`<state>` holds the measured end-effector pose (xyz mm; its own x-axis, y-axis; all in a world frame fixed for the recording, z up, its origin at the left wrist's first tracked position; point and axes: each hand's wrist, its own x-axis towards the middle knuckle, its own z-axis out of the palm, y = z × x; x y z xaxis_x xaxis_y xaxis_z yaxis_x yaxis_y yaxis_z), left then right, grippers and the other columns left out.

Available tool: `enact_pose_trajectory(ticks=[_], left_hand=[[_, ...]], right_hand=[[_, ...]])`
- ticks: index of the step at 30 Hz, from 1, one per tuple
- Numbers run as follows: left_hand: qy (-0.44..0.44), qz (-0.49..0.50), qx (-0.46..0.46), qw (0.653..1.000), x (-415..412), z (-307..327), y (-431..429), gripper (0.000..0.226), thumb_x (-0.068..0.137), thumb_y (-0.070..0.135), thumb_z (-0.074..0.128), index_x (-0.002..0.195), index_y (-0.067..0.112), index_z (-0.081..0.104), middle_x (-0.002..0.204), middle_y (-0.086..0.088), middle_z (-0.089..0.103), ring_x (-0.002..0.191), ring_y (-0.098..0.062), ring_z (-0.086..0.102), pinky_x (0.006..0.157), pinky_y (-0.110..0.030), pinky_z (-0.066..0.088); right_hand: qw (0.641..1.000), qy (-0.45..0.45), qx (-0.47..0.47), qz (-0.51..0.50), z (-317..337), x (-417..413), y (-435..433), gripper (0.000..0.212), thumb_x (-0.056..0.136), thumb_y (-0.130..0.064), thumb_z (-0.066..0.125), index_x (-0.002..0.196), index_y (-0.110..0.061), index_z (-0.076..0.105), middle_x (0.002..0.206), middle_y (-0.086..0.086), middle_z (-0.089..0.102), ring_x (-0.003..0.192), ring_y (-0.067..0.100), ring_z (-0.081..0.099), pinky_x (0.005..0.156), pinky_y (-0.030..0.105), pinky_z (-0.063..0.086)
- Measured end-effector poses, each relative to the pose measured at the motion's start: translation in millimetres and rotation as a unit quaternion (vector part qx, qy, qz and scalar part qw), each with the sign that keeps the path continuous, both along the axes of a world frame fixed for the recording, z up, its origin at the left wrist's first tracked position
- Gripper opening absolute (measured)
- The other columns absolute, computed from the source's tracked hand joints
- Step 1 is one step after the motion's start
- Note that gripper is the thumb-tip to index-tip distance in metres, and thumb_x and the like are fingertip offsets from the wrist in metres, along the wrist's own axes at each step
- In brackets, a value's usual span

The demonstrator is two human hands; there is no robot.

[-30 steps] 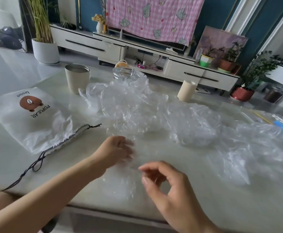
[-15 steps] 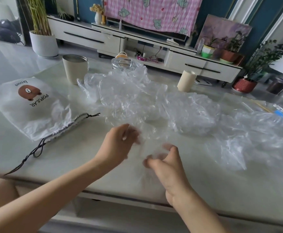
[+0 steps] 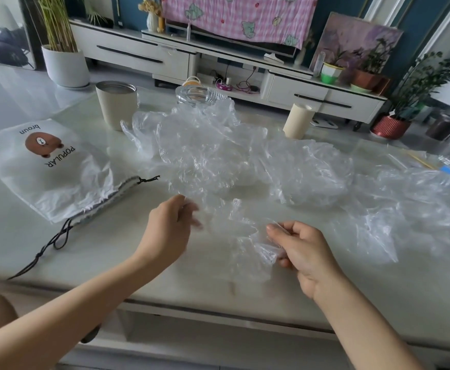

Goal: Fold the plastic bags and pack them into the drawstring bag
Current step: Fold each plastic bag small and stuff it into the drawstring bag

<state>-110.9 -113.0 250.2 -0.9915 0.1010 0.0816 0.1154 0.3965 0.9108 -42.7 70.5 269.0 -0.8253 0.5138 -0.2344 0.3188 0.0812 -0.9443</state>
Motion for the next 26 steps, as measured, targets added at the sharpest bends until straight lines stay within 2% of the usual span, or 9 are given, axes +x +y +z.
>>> enact_pose_trajectory(ticks=[4, 7, 10, 12, 15, 18, 21, 24, 26], left_hand=[[-0.057, -0.025, -0.094, 0.994, 2, 3, -2, 0.032, 0.088, 0.002, 0.035, 0.112, 0.014, 0.053, 0.097, -0.004, 0.066, 0.064, -0.017, 0.058, 0.054, -0.024, 0.046], [0.133, 0.019, -0.291, 0.947, 7, 8, -5, 0.043, 0.086, 0.003, 0.044, 0.128, 0.01, 0.045, 0.121, -0.012, 0.051, 0.101, -0.033, 0.053, 0.075, -0.034, 0.041], [0.326, -0.011, -0.238, 0.915, 14, 14, 0, 0.038, 0.078, 0.002, 0.049, 0.115, 0.003, 0.058, 0.108, -0.014, 0.061, 0.091, -0.032, 0.06, 0.071, -0.034, 0.046], [0.291, -0.111, -0.189, 0.931, 17, 8, 9, 0.034, 0.081, 0.003, 0.045, 0.11, 0.005, 0.063, 0.106, -0.01, 0.066, 0.096, -0.028, 0.062, 0.08, -0.026, 0.044], [0.219, -0.248, -0.229, 0.916, 14, -16, 20, 0.044, 0.087, 0.006, 0.034, 0.124, 0.009, 0.058, 0.131, -0.004, 0.057, 0.133, -0.025, 0.041, 0.112, -0.034, 0.027], [0.254, -0.258, -0.371, 0.855, 2, -40, 16, 0.054, 0.087, 0.023, 0.028, 0.137, 0.012, 0.046, 0.141, -0.003, 0.048, 0.134, -0.032, 0.037, 0.11, -0.049, 0.018], [0.254, -0.226, -0.418, 0.843, -1, -44, 11, 0.052, 0.093, 0.037, 0.028, 0.133, 0.014, 0.052, 0.138, -0.009, 0.05, 0.126, -0.036, 0.046, 0.105, -0.052, 0.028], [0.227, -0.225, -0.403, 0.858, 2, -39, 6, 0.08, 0.09, 0.062, 0.001, 0.145, 0.012, 0.031, 0.152, -0.004, 0.02, 0.141, -0.029, 0.019, 0.115, -0.039, 0.005], [0.222, -0.218, -0.42, 0.853, 2, -42, 6, 0.083, 0.09, 0.063, 0.004, 0.142, 0.008, 0.037, 0.15, -0.012, 0.025, 0.138, -0.028, 0.024, 0.11, -0.037, 0.009]], right_hand=[[0.973, 0.001, 0.23, 0.024, -11, -8, 10, 0.011, 0.085, -0.02, 0.066, 0.083, -0.011, 0.06, 0.078, 0.002, 0.061, 0.068, 0.011, 0.055, 0.057, 0.022, 0.039], [0.936, 0.0, 0.351, -0.001, -12, -10, 13, 0.028, 0.085, -0.021, 0.067, 0.108, -0.009, 0.058, 0.103, 0.006, 0.057, 0.096, 0.021, 0.055, 0.078, 0.025, 0.039], [0.87, 0.184, 0.455, -0.047, 2, -2, -6, 0.014, 0.087, -0.008, 0.059, 0.101, -0.007, 0.06, 0.098, 0.002, 0.055, 0.094, 0.02, 0.055, 0.083, 0.021, 0.039], [0.859, 0.249, 0.446, 0.034, -1, 4, -28, 0.018, 0.086, -0.003, 0.052, 0.099, -0.009, 0.061, 0.095, -0.001, 0.057, 0.09, 0.014, 0.056, 0.082, 0.015, 0.04], [0.895, 0.147, 0.366, 0.21, -23, 2, -52, 0.042, 0.091, -0.002, 0.041, 0.133, -0.007, 0.045, 0.131, 0.008, 0.051, 0.122, 0.017, 0.048, 0.104, 0.017, 0.032], [0.844, 0.078, 0.46, 0.265, -43, -8, -47, 0.068, 0.085, -0.032, 0.003, 0.149, -0.01, 0.017, 0.156, 0.008, 0.016, 0.144, 0.018, 0.013, 0.118, 0.029, 0.002], [0.793, -0.016, 0.541, 0.278, -44, -11, -25, 0.088, 0.068, -0.052, -0.017, 0.15, -0.026, 0.001, 0.158, -0.008, -0.006, 0.144, 0.008, -0.009, 0.11, 0.025, -0.017], [0.773, -0.071, 0.557, 0.296, -40, -4, -4, 0.111, 0.054, -0.082, -0.026, 0.149, -0.031, -0.004, 0.152, -0.015, -0.02, 0.139, 0.002, -0.019, 0.11, 0.027, -0.019], [0.772, -0.096, 0.553, 0.298, -38, -2, 11, 0.119, 0.043, -0.083, -0.034, 0.148, -0.033, -0.008, 0.143, -0.02, -0.027, 0.132, -0.003, -0.026, 0.111, 0.03, -0.019]])
